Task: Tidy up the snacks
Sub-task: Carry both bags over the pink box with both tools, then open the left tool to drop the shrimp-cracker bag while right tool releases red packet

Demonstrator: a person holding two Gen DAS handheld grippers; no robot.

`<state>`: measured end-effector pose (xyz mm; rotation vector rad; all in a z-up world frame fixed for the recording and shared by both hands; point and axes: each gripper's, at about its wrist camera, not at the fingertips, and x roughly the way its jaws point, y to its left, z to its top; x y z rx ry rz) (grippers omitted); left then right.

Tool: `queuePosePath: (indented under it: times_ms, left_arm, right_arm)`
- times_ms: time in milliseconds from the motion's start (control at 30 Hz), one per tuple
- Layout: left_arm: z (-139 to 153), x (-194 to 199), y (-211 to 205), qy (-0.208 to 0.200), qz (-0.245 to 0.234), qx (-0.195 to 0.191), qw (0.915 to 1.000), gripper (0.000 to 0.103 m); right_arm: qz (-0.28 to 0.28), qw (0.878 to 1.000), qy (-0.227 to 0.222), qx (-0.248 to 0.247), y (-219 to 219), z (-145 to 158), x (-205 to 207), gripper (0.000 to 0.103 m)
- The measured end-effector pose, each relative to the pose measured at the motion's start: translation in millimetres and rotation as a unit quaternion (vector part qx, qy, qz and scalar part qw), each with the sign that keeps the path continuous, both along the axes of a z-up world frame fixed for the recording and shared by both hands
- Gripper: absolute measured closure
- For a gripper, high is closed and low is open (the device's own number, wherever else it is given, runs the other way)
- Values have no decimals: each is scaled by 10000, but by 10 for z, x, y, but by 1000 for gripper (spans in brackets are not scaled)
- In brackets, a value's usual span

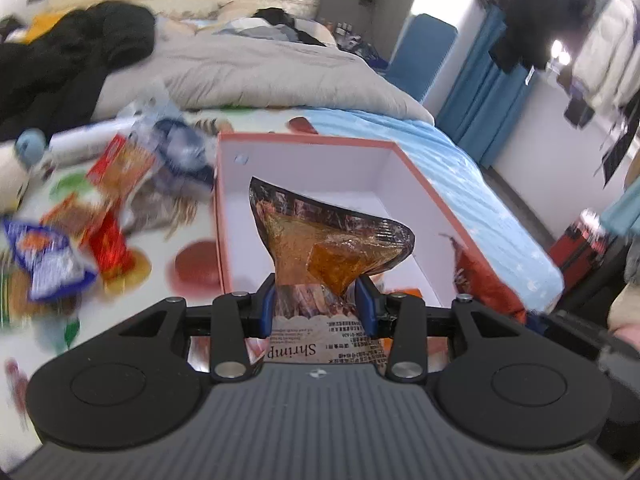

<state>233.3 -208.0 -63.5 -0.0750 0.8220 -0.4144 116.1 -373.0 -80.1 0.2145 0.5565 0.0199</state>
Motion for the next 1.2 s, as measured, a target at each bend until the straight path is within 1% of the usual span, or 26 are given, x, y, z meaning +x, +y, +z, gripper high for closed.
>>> queuePosePath:
  times_ms: [67, 167, 267, 367, 467, 500, 633, 733, 800, 833, 867, 900, 933, 967, 1000, 1067, 1133, 1200]
  left_arm:
    - [28, 194, -93, 6, -53, 27, 10000, 57]
    - [51, 511, -241, 17, -45, 167, 9998, 57]
    - [51, 815, -366, 127, -29, 125, 9998, 57]
    - [-28, 1137, -471, 430, 62, 90, 9990, 57]
    - [-211, 1422, -554, 1019, 2, 122, 9947, 57]
    - [-266, 1490, -576, 1140, 15, 213, 9932, 57]
    - [-446, 1630, -604, 1440, 83, 453, 9885, 57]
    - [-531, 1660, -607, 1599, 51, 566, 9855, 57]
    - [-565, 1651, -587, 1629, -8, 539, 9852, 53]
    - [-566, 1647, -578, 1620, 14, 540, 9853, 49]
    - [-564, 1644, -570, 1622, 45, 554, 9852, 32]
    - [-566, 1647, -563, 1615, 66, 555, 9853, 20]
    - [-559, 1643, -543, 1565, 83, 501, 9864, 19]
    - [-550, 1642, -527, 1545, 103, 466, 9868, 19]
    - [-549, 1635, -510, 1566, 135, 451, 9865, 19]
    - [-535, 1602, -483, 1603, 157, 401, 9861, 19]
    - [-489, 1530, -449, 1529, 189, 429, 9871, 19]
    - [-422, 1439, -416, 1436, 250, 466, 9882, 15]
  right_arm:
    - [-66, 10000, 3, -43, -100, 7, 134, 75]
    - [-95, 9998, 23, -153, -206, 12, 350, 74]
    - [-95, 9998, 115, -127, -313, -11, 594, 74]
    - [-104, 9992, 377, 44, -431, -109, 866, 74]
    - [-90, 9981, 608, -74, -457, -217, 1095, 74]
    - [-32, 9974, 718, -73, -463, -260, 1171, 74]
    - [160, 9941, 1059, -150, -475, -397, 1335, 74]
    - [82, 9925, 1206, -175, -511, -470, 1377, 74]
    - [17, 9923, 1227, -151, -528, -483, 1378, 73]
    - [3, 9922, 1239, -139, -531, -488, 1362, 73]
    - [-5, 9921, 1251, -135, -543, -498, 1364, 70]
    - [-19, 9920, 1254, -135, -549, -502, 1356, 60]
    - [-32, 9919, 1262, -108, -556, -502, 1355, 52]
    - [-40, 9919, 1267, -61, -568, -506, 1360, 36]
    - [-39, 9922, 1247, -23, -573, -502, 1352, 27]
    - [-88, 9924, 1225, -74, -580, -492, 1358, 27]
    - [-145, 9925, 1206, -109, -583, -473, 1333, 27]
    - [-196, 9929, 1165, -101, -582, -440, 1285, 27]
